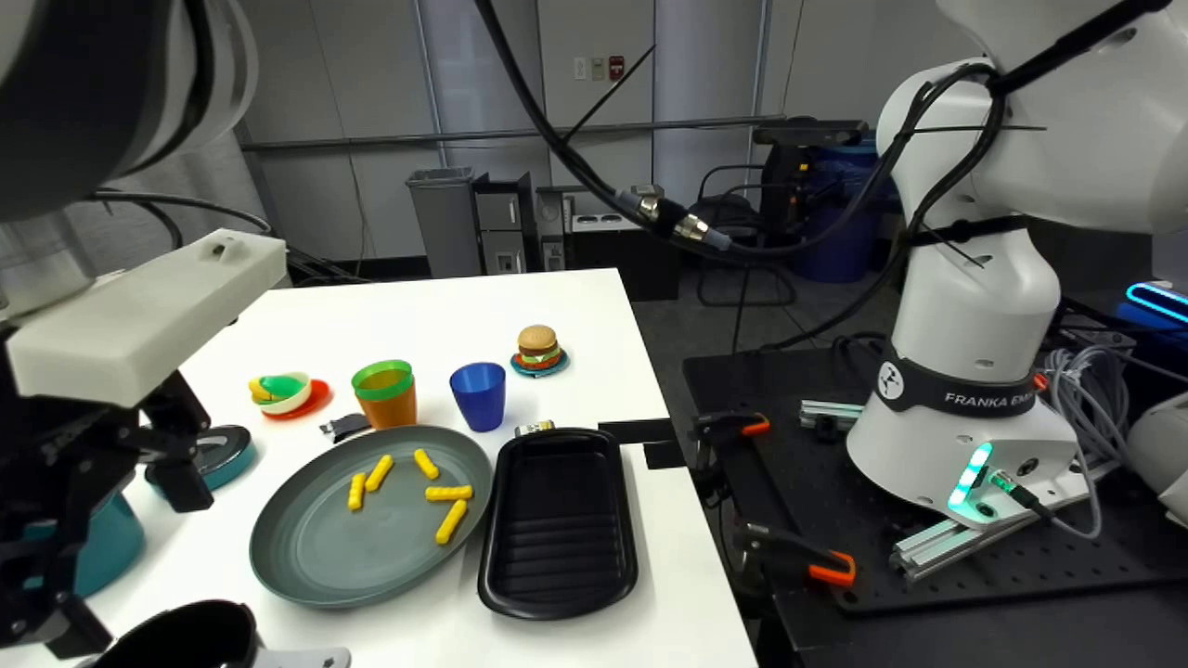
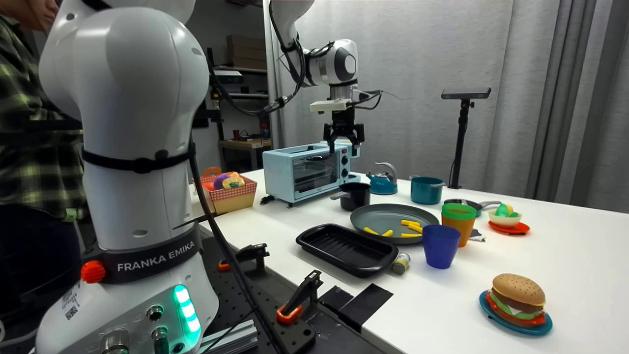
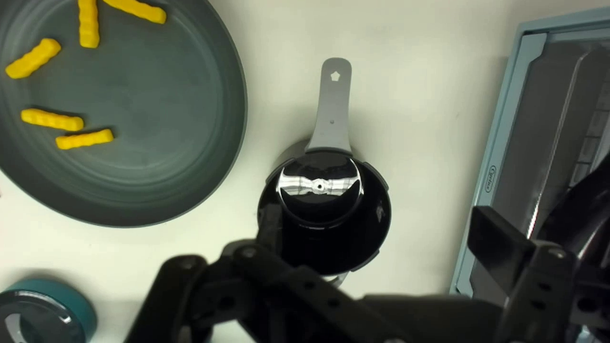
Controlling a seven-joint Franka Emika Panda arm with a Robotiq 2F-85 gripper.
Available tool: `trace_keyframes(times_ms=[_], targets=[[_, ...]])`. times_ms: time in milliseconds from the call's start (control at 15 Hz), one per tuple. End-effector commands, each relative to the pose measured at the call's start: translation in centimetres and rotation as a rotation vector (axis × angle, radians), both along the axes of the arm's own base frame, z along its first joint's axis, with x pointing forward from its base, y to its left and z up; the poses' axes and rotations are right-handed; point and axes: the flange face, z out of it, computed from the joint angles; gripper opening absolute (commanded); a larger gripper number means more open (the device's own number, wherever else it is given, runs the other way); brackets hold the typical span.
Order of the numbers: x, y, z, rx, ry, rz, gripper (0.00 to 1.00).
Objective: Open the microwave door
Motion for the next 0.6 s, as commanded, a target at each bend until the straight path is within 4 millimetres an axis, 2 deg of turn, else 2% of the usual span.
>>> trace_keyframes(times_ms=[0,533], targets=[[1.1,2.0,0.7,-0.014,0.02,0.036,1.0],[1.5,4.1,0.4,-0.008,0.027,0.07,1.0]])
